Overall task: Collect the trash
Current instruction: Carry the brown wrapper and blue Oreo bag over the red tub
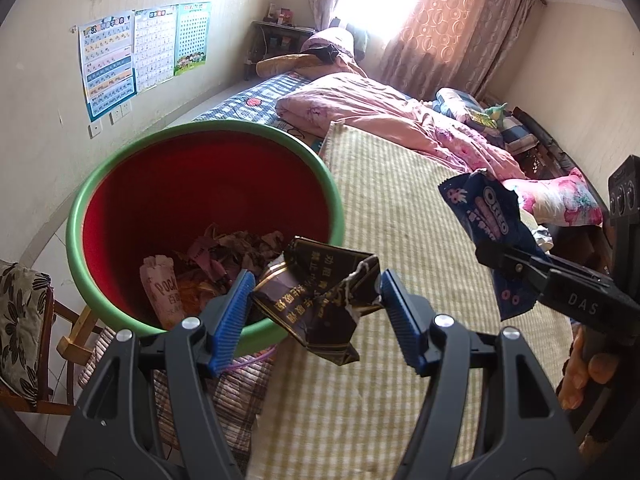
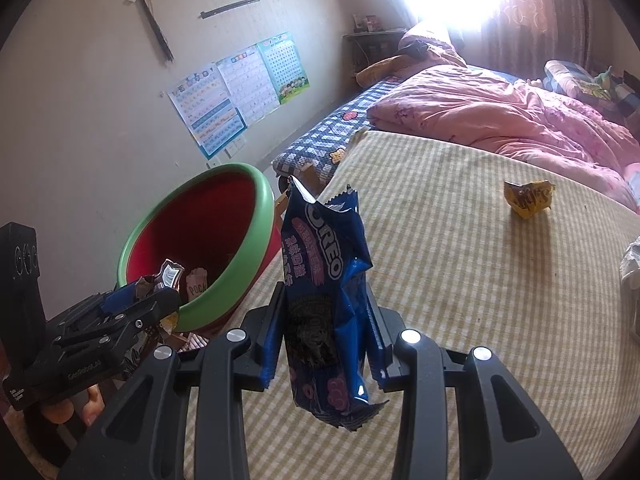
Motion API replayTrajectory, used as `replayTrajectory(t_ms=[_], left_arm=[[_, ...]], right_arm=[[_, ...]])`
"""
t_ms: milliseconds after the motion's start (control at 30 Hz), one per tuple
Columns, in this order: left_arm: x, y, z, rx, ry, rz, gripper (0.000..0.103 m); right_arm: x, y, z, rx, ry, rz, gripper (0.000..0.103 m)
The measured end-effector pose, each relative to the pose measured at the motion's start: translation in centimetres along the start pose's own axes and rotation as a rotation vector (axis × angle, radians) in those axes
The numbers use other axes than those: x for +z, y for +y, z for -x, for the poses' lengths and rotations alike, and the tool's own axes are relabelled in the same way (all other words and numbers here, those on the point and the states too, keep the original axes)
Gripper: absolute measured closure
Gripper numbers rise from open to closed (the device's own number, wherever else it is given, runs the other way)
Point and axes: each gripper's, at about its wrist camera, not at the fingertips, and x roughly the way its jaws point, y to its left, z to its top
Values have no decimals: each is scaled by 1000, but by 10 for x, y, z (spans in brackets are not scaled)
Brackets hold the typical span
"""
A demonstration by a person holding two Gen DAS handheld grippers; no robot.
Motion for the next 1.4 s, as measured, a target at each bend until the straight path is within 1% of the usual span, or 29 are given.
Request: replayTrajectory(t_ms=[233, 867, 1167, 1400], left_arm=[[7, 22, 1, -2, -9, 8, 40], [21, 60, -7, 0, -3, 6, 40], [24, 74, -12, 13, 0, 8, 40], [30, 83, -16, 21, -3, 5, 40]], right_arm=[[7, 20, -12, -1, 2, 7, 67], [13, 45, -29, -2, 3, 7, 67], [25, 66, -46, 22, 7, 25, 67], [38, 85, -58, 67, 11, 39, 67]])
